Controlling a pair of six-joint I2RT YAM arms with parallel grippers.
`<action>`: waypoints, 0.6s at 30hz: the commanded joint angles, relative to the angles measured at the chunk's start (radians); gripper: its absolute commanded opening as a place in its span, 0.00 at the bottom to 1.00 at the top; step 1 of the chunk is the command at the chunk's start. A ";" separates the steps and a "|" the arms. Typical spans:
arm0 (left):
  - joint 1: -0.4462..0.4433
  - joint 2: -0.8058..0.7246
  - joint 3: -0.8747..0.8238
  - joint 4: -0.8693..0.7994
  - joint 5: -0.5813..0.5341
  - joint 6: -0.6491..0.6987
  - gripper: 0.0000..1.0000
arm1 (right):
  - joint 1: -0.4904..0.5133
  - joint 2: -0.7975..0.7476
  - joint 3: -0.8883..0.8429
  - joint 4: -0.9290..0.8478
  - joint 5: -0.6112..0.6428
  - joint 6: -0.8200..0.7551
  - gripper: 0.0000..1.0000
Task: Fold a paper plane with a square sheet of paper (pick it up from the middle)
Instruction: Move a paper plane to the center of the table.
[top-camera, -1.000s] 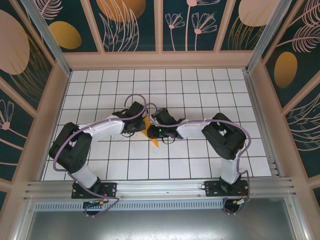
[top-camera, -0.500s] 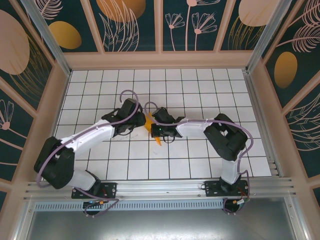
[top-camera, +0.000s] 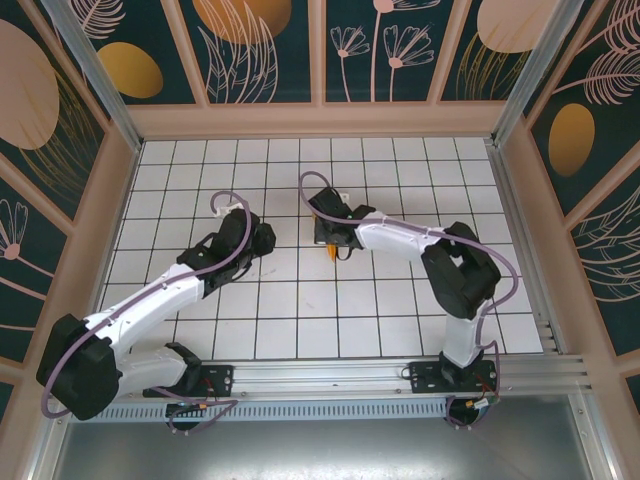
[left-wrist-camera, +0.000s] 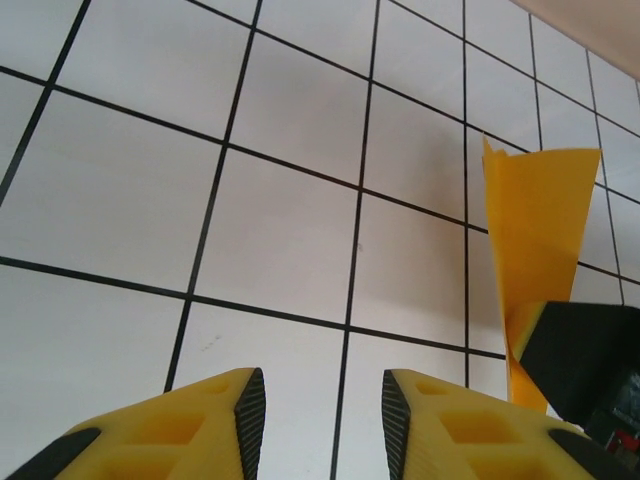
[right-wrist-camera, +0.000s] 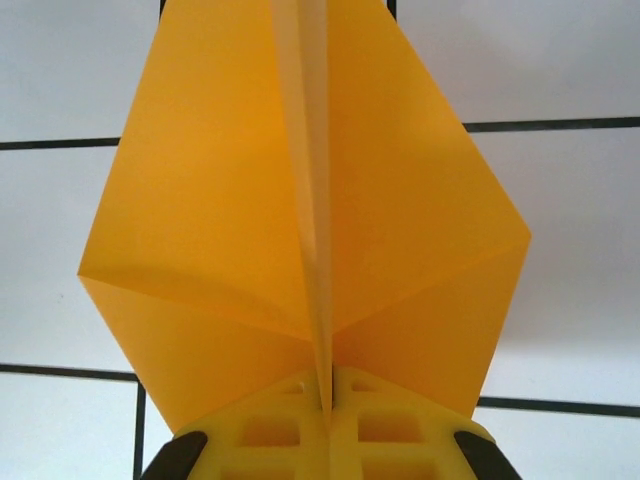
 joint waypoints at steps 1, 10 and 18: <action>0.005 -0.010 -0.015 0.018 -0.028 -0.024 0.38 | 0.003 0.067 0.049 -0.103 0.030 0.022 0.02; 0.005 -0.008 -0.024 0.019 -0.022 -0.026 0.38 | 0.004 0.136 0.044 -0.072 -0.019 0.042 0.08; 0.006 -0.010 -0.030 0.024 -0.018 -0.027 0.38 | 0.004 0.189 0.025 -0.074 -0.020 0.066 0.15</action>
